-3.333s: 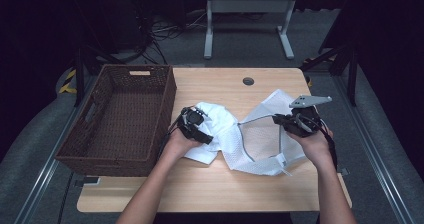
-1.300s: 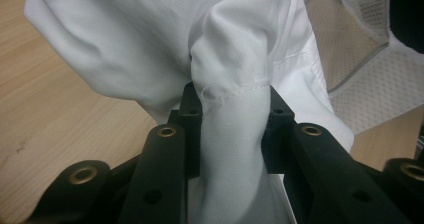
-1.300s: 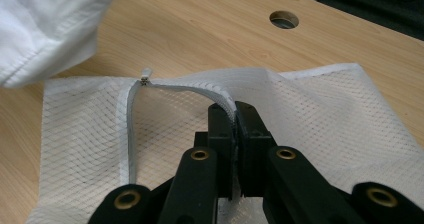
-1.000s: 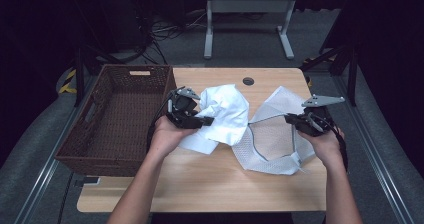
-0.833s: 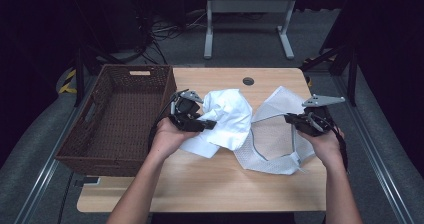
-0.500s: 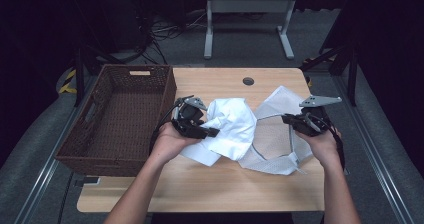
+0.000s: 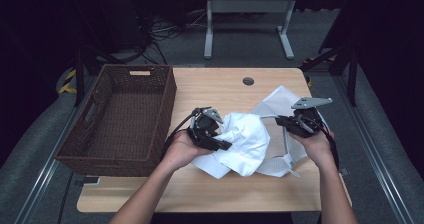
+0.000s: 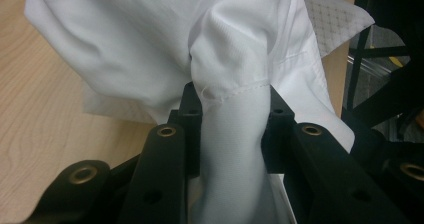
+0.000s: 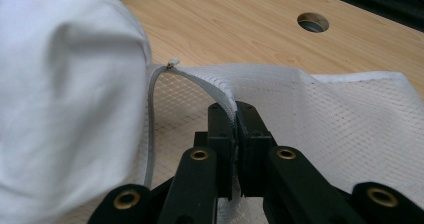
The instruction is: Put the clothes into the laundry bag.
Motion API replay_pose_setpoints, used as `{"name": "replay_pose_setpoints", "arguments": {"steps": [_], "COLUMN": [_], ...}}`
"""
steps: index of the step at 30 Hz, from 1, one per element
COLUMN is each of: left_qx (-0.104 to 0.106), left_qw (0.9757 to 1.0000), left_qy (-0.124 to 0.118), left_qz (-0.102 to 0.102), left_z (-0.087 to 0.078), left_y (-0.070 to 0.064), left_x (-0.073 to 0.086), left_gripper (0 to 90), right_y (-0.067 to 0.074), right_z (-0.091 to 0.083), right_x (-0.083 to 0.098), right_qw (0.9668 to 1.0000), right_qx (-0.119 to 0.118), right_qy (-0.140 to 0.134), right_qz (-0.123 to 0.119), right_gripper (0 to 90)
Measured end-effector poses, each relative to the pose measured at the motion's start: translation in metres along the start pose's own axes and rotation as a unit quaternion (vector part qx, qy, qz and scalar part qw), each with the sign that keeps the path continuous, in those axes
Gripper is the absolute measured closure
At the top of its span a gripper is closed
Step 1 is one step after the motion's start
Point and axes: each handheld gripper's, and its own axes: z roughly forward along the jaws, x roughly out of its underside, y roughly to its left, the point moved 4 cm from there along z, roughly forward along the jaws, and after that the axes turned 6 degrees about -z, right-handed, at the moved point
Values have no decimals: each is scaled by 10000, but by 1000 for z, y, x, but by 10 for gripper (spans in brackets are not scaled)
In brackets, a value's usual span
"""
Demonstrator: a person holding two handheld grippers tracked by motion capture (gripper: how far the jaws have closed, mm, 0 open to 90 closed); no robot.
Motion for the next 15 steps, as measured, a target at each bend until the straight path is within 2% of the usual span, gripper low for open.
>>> {"name": "replay_pose_setpoints", "arguments": {"steps": [6,15], "left_qx": [-6,113], "left_qw": [9999,9993], "left_qy": [101,297], "left_qz": [81,180], "left_z": [11,26], "left_y": [-6,-13], "left_x": [0,2], "left_gripper": [709,709], "right_y": [7,17], "right_z": [0,2], "right_x": [-5,-11], "right_qw": [9998,9993], "right_qx": [-147,-262], "right_qy": [-75,-96], "right_qz": [-85,-250], "right_gripper": [865,865]}}
